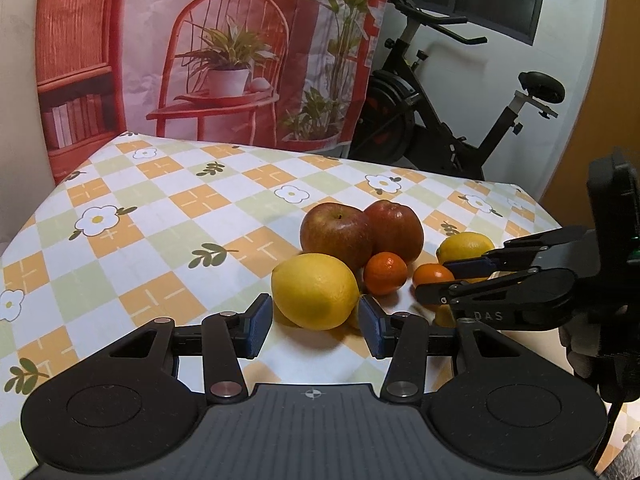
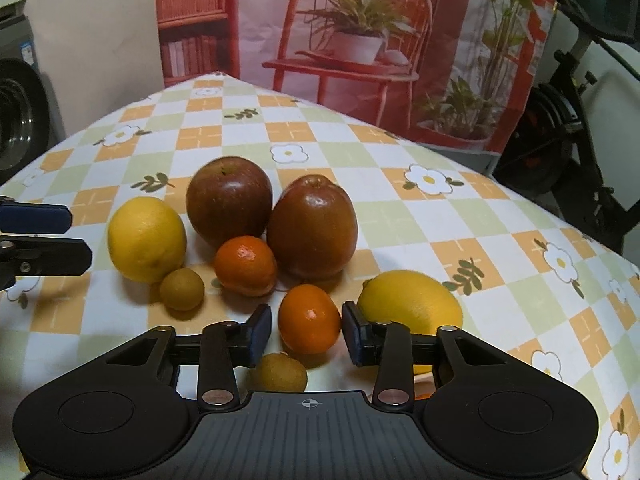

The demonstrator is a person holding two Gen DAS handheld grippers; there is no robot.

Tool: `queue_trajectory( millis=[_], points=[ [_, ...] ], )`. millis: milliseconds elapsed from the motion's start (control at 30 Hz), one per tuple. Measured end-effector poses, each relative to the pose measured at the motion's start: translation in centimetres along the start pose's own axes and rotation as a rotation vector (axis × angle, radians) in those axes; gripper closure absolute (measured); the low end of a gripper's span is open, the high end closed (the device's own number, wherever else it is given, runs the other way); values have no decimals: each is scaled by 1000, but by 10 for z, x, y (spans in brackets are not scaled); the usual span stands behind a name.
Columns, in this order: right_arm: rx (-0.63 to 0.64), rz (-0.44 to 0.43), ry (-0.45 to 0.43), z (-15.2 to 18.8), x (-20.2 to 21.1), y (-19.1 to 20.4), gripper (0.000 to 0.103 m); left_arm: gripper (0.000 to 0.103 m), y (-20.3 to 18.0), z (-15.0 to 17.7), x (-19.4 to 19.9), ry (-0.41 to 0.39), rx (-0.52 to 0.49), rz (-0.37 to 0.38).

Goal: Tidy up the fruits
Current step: 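Grasp a mandarin orange with the right gripper while the left gripper grasps a small brown kiwi, then carry the right gripper's mandarin over the plate while the left gripper carries the kiwi there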

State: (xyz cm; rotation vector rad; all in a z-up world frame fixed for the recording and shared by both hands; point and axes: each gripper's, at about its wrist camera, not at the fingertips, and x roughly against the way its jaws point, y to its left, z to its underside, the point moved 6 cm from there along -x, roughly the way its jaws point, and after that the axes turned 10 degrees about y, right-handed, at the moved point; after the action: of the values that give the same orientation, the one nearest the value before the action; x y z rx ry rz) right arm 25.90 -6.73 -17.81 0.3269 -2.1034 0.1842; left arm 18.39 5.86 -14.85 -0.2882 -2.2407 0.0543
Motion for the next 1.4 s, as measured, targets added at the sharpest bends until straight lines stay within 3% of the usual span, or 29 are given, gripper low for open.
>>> queue_trajectory(
  millis=[167,700,1400],
  points=[
    [-13,-29,-17,3,5,1,71,61,-6,1,0,4,-23,22],
    [-148,-81,-123,36,49,-19,71,66,-38,7,-26,81,-128,80],
    [-204,-104,-164,47,61,-35,71,70,-46,-7,-53,91,-224,-45]
  ],
)
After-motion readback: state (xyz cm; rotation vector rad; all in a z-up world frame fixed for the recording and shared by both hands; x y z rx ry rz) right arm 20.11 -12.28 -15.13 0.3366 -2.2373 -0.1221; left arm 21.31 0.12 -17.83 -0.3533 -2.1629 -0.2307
